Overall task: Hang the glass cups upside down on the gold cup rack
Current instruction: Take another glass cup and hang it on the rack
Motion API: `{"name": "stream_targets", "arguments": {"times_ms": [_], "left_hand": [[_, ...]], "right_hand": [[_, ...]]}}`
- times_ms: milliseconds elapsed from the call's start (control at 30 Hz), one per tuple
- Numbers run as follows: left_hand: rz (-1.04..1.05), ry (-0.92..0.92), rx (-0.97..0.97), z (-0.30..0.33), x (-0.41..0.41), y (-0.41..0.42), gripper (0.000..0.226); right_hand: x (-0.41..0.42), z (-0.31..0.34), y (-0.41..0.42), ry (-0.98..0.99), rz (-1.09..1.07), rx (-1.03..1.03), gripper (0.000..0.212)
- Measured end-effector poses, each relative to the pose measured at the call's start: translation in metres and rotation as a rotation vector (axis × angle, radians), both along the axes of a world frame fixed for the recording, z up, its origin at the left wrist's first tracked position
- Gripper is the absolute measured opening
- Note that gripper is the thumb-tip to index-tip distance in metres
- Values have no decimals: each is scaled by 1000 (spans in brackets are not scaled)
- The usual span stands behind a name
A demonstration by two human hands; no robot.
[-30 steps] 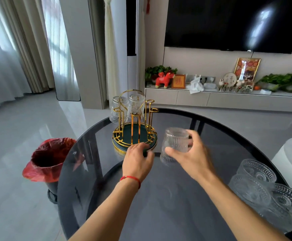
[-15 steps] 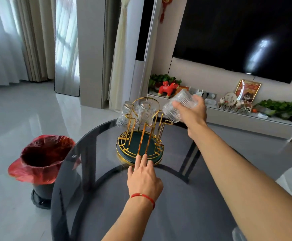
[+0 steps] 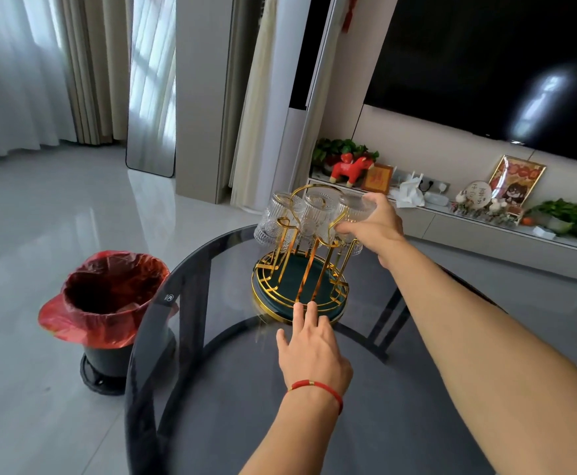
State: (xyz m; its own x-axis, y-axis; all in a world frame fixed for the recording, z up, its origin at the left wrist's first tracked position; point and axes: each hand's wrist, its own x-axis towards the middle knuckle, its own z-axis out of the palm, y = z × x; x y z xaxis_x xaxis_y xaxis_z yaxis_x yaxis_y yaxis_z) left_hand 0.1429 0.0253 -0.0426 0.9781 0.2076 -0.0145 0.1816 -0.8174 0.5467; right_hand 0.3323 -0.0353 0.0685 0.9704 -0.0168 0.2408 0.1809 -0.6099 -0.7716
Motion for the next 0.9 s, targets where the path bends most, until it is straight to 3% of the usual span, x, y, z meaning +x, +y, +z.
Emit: {"name": "stream_targets", "arguments": {"times_ms": [467,633,700,800,900], "left_hand": [[-11,31,5,-1,2,-1,61],[-21,51,35,1,1,-2,59],[-23,56,74,1,-1,-4,59],[-38,63,161,0,-2,-5,69],[-61,43,115,1,-5,-8,85]], "right_hand": [[4,8,0,230,144,-137,83],[1,7,-3,281,187,-116,88],[-9,7,-7,236,181,-100,87],[-36,3,-18,31,140,-233,83],[-80,-6,-37,-113,161,-289,76]]}}
